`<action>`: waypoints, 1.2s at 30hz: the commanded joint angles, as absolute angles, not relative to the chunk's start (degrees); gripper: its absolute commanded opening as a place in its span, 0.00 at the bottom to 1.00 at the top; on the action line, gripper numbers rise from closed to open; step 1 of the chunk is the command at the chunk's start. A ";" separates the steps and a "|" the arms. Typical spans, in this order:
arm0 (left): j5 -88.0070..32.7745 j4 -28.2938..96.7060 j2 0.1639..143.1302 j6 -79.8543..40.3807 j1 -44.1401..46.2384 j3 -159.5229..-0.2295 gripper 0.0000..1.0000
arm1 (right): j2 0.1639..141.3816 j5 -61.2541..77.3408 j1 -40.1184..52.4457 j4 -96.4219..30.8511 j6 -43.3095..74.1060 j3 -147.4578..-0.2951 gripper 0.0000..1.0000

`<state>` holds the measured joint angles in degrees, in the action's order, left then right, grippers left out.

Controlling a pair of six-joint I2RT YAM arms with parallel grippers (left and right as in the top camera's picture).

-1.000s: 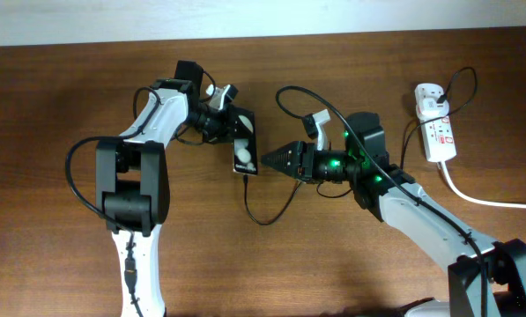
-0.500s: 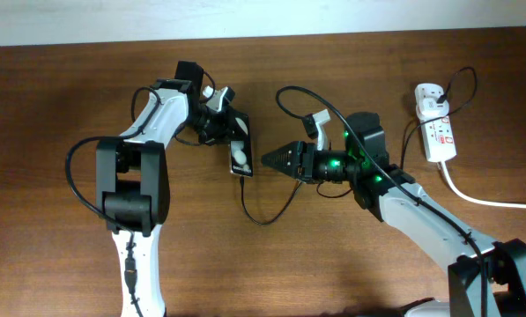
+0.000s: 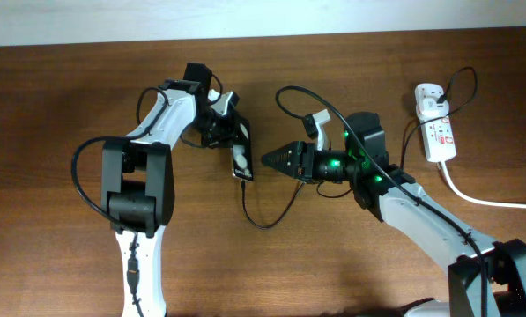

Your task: Plug charger to phone and switch on socket

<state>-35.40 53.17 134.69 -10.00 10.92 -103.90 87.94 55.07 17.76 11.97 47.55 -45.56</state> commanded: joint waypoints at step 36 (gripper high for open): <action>-27.11 53.76 135.09 -9.37 11.09 -103.92 0.66 | 88.31 54.57 17.61 9.56 46.74 -45.91 0.77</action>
<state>-33.36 53.41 134.47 -10.07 11.25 -104.47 87.96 55.00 17.76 9.41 47.57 -45.56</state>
